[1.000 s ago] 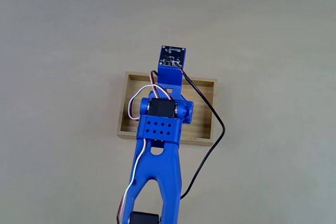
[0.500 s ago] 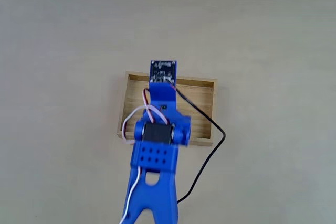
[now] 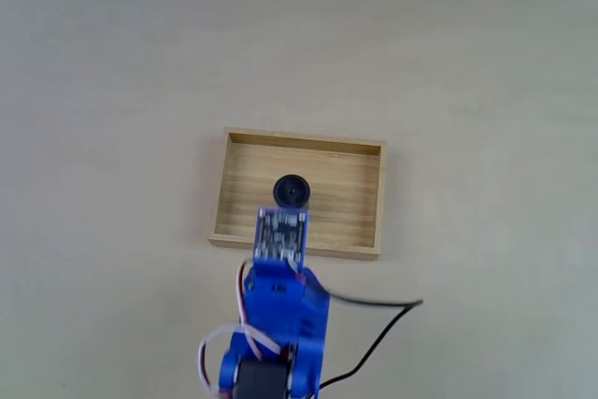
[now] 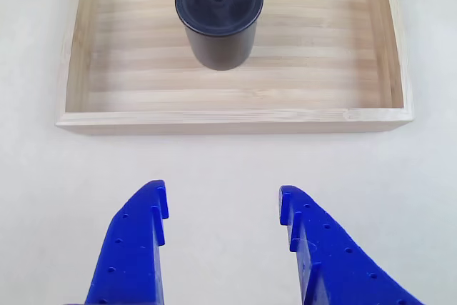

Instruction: Place the black cylinder in the wooden box then return to rest.

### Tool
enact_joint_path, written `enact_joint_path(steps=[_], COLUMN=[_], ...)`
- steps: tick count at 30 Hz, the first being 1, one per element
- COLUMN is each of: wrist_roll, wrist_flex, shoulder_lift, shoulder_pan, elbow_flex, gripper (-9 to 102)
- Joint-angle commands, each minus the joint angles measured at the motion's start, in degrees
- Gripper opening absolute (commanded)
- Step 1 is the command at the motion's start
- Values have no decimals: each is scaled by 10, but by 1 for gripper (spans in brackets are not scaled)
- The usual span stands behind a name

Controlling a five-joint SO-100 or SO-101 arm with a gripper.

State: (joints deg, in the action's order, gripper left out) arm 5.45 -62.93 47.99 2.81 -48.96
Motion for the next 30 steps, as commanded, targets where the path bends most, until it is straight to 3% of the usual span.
enact_joint_path(steps=[1, 20, 30], wrist_roll=[-10, -30, -51], wrist_flex=[33, 22, -21], shoulder_lift=[209, 441, 458], shoulder_pan=[-2, -4, -18], elbow_flex=[-86, -285, -330], gripper=[20, 0, 0])
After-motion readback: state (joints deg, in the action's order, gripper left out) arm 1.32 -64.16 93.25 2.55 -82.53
